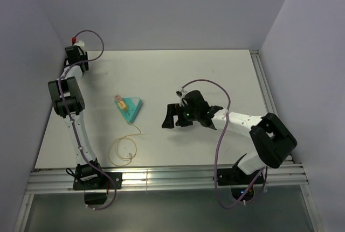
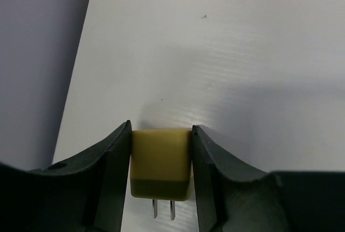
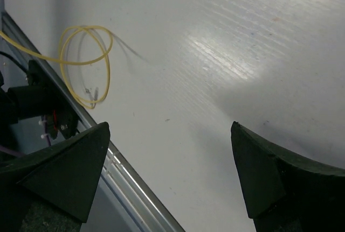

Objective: Insert the plug

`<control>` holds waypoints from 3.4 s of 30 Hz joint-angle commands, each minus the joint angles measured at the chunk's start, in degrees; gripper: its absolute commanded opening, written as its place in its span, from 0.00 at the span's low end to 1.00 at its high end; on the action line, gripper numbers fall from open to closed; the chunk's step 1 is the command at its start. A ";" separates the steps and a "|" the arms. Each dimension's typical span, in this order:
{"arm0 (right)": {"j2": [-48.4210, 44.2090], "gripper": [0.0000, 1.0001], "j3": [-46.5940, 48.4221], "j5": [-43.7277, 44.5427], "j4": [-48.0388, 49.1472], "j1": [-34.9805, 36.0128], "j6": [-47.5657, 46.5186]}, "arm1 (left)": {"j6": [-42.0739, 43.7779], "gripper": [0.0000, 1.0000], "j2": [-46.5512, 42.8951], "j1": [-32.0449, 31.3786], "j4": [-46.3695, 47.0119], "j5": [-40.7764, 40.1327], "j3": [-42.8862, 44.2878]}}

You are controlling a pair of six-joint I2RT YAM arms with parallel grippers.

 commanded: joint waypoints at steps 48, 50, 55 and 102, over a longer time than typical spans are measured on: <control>-43.20 0.84 -12.09 16.45 14.45 12.67 16.68 | -88.77 0.00 -102.24 -49.67 19.22 -4.67 -74.67; -42.67 0.84 -12.18 19.53 16.38 14.69 16.24 | -90.44 0.00 -103.46 -51.17 16.59 -6.60 -75.28; -40.04 0.96 -9.38 27.53 20.26 20.84 12.21 | -95.10 0.00 -107.69 -60.38 13.87 -19.86 -78.89; -29.31 0.74 2.23 33.96 22.19 24.19 17.03 | -88.87 0.00 -102.50 -81.94 25.98 -36.94 -79.85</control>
